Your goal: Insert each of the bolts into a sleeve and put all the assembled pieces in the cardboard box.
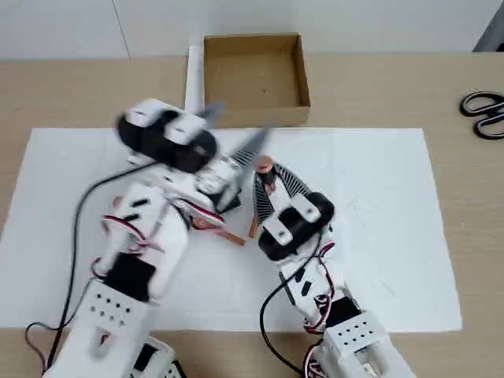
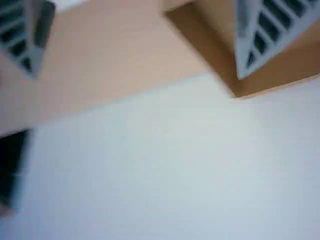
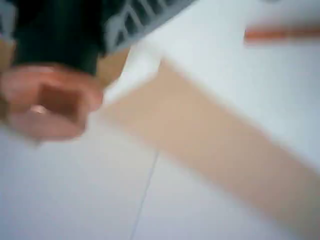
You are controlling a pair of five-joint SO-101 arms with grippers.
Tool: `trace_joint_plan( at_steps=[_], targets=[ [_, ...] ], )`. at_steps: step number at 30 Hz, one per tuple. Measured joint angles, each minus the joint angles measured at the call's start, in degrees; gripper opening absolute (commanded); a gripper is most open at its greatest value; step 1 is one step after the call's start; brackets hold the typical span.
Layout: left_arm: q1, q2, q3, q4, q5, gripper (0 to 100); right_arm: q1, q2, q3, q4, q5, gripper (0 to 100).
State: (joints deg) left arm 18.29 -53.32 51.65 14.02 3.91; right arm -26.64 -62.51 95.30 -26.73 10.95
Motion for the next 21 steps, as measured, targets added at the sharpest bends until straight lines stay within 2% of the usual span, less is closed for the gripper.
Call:
trace_joint_plan(
  at_steps=[4,9,12,15,21],
  targets=[
    [-7.6,-2.6,0.6,0.2,0.1,1,4.3,0.1,-6.6,16.8,-0.4,0.4],
    [-10.2,-11.4,9.3,2.5,0.2,1,9.0,1.3,-26.0,41.2,-7.5,0.4],
    [-10.5,-15.5,14.0,2.6,0.5,1,10.5,7.5,-37.6,51.1,-8.5,0.4],
    [-11.5,-18.1,16.8,2.6,0.4,1,12.4,17.7,-46.9,53.5,-8.7,0.4],
    [-19.1,-20.9,18.2,2.8,0.7,1,13.0,41.9,-65.8,50.7,-8.7,0.4]
  ],
)
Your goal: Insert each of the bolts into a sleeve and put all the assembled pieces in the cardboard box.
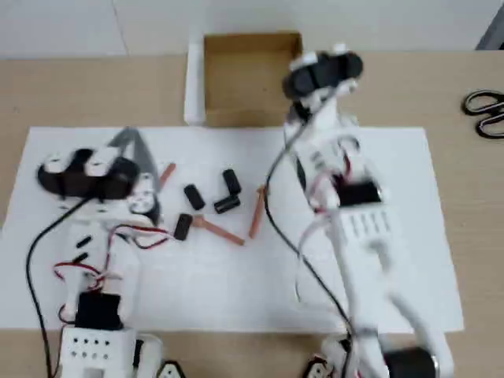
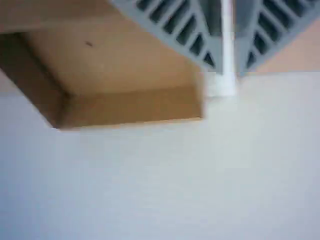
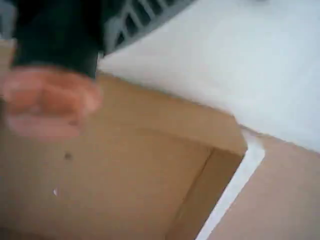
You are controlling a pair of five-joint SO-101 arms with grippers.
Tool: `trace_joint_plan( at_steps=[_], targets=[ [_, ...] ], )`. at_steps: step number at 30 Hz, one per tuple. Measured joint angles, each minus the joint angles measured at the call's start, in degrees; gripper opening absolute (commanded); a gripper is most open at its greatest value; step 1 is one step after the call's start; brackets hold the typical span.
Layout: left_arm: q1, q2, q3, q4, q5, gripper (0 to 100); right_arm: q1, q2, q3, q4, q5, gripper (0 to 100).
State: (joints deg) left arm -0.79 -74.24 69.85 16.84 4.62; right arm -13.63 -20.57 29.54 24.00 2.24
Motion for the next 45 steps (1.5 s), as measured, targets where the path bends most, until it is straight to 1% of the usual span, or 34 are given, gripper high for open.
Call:
trace_joint_plan(
  at_steps=[4,15,22,27,30,35,37,41,42,45],
  targets=[
    [-2.5,-1.8,1.5,0.6,0.0,1,0.0,16.4,-13.4,-3.4,0.0,0.4],
    [-2.8,-12.6,2.8,8.4,-0.1,1,0.1,59.0,-56.4,-4.0,0.0,0.4],
    [-2.8,-18.7,8.4,8.5,-0.1,1,1.8,82.6,-84.6,-4.0,3.0,0.4],
    [-2.8,-23.5,10.5,8.5,-0.1,1,2.9,96.0,-99.7,-4.0,3.0,0.7],
    [-2.8,-24.9,10.5,9.5,-0.1,1,3.0,101.1,-104.4,-4.0,3.0,0.8],
    [-2.8,-25.1,10.5,12.3,-0.1,1,3.0,103.1,-106.5,-4.0,3.0,1.0],
    [-2.8,-25.1,10.5,12.6,-0.1,1,3.0,103.1,-106.5,-4.0,3.0,4.6],
    [-2.8,-25.1,10.5,12.6,-0.1,1,3.0,103.1,-107.1,-0.6,3.0,18.0],
    [-2.8,-25.1,10.5,12.6,-0.1,1,3.0,103.1,-107.3,0.4,3.0,19.7],
    [-2.8,-25.1,10.5,12.6,-0.1,1,2.8,103.0,-108.0,2.7,3.0,20.2]
  ],
)
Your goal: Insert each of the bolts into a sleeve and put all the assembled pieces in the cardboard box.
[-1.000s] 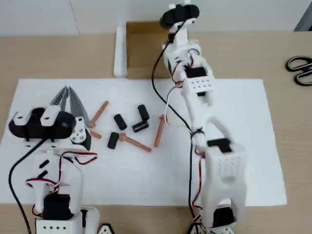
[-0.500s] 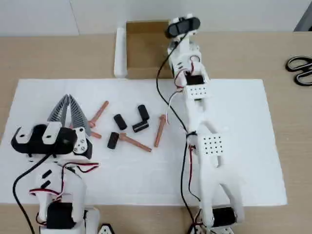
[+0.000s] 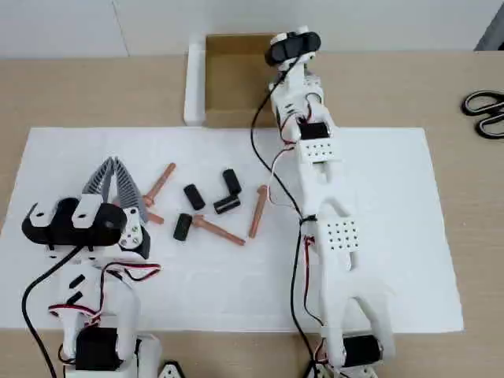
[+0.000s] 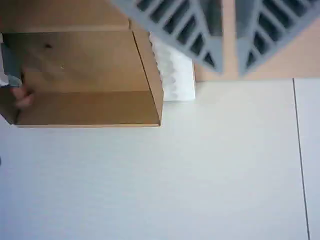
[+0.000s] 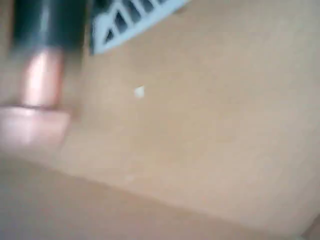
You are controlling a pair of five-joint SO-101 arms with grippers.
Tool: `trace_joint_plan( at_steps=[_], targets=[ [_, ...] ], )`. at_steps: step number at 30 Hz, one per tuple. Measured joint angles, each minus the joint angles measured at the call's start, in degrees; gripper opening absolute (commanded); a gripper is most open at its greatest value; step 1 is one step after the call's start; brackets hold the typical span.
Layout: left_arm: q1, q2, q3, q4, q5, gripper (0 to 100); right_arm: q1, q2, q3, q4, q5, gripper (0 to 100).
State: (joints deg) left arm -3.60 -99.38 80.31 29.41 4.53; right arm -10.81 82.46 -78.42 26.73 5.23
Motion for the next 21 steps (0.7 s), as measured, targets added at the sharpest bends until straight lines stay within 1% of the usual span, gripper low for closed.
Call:
trace_joint_plan(
  at_steps=[4,8,11,15,21],
  targets=[
    [0.0,-0.1,0.0,0.0,0.0,1,-0.1,0.0,-0.5,0.6,0.0,20.2],
    [0.0,-0.1,0.0,0.0,0.0,1,0.0,0.1,-5.9,3.4,0.0,20.2],
    [0.0,-0.1,0.0,0.0,0.0,1,0.0,0.0,-13.0,8.9,0.0,20.3],
    [0.0,-0.1,0.0,0.0,0.0,1,-0.1,-2.3,-14.8,16.5,0.0,20.3],
    [0.0,-0.1,0.0,0.0,0.1,1,-0.7,-14.8,-14.9,30.2,0.0,20.3]
  ],
)
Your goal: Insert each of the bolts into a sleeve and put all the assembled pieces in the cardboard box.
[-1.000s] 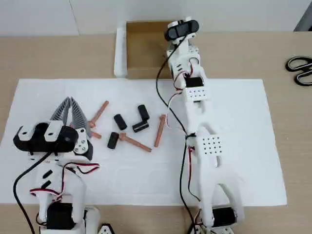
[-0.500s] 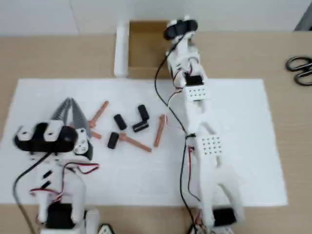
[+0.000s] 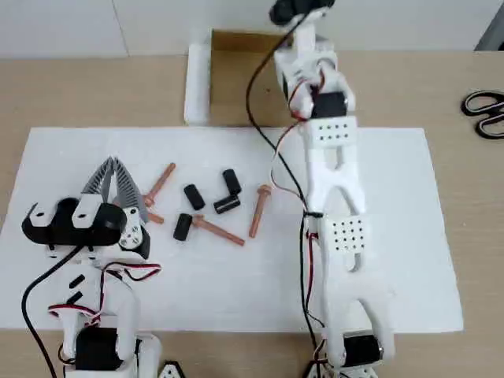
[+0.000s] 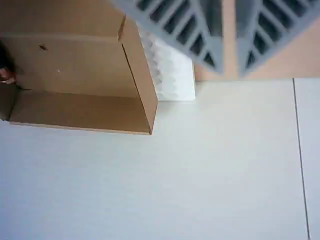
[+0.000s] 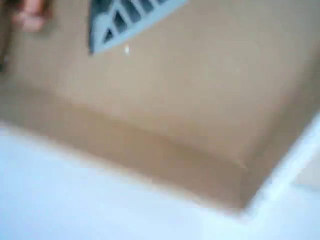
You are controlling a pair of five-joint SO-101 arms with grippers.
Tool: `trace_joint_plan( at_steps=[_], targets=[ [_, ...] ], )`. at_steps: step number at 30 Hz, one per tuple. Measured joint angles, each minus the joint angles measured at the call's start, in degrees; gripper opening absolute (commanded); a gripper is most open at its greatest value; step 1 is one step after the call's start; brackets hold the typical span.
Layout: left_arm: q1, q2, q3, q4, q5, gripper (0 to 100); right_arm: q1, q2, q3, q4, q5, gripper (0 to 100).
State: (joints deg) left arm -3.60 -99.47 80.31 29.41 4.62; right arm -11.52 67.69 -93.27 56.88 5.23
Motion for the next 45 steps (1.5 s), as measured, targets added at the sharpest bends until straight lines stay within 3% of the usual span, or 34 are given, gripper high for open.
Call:
trace_joint_plan(
  at_steps=[8,13,26,31,36,41,45],
  targets=[
    [0.0,0.0,0.0,0.0,0.0,1,-5.7,-13.2,0.0,27.5,-0.2,20.4],
    [0.0,0.0,0.0,0.0,0.0,1,-7.1,-14.9,-0.8,37.5,-8.2,20.4],
    [0.0,0.0,0.0,2.5,0.0,1,-13.4,-15.6,19.1,39.2,-23.7,20.3],
    [-0.2,0.0,0.0,7.9,0.0,1,-18.2,-15.6,21.9,39.2,-23.6,20.3],
    [-5.5,0.0,0.0,8.4,-0.2,1,-21.5,-15.6,24.2,39.2,-17.6,20.3],
    [-11.7,0.0,0.0,8.4,-0.1,1,-22.3,-15.6,28.9,39.2,-16.6,20.3],
    [-12.2,0.0,0.0,8.4,-0.1,1,-22.2,-15.6,32.4,39.2,-16.6,20.3]
  ],
)
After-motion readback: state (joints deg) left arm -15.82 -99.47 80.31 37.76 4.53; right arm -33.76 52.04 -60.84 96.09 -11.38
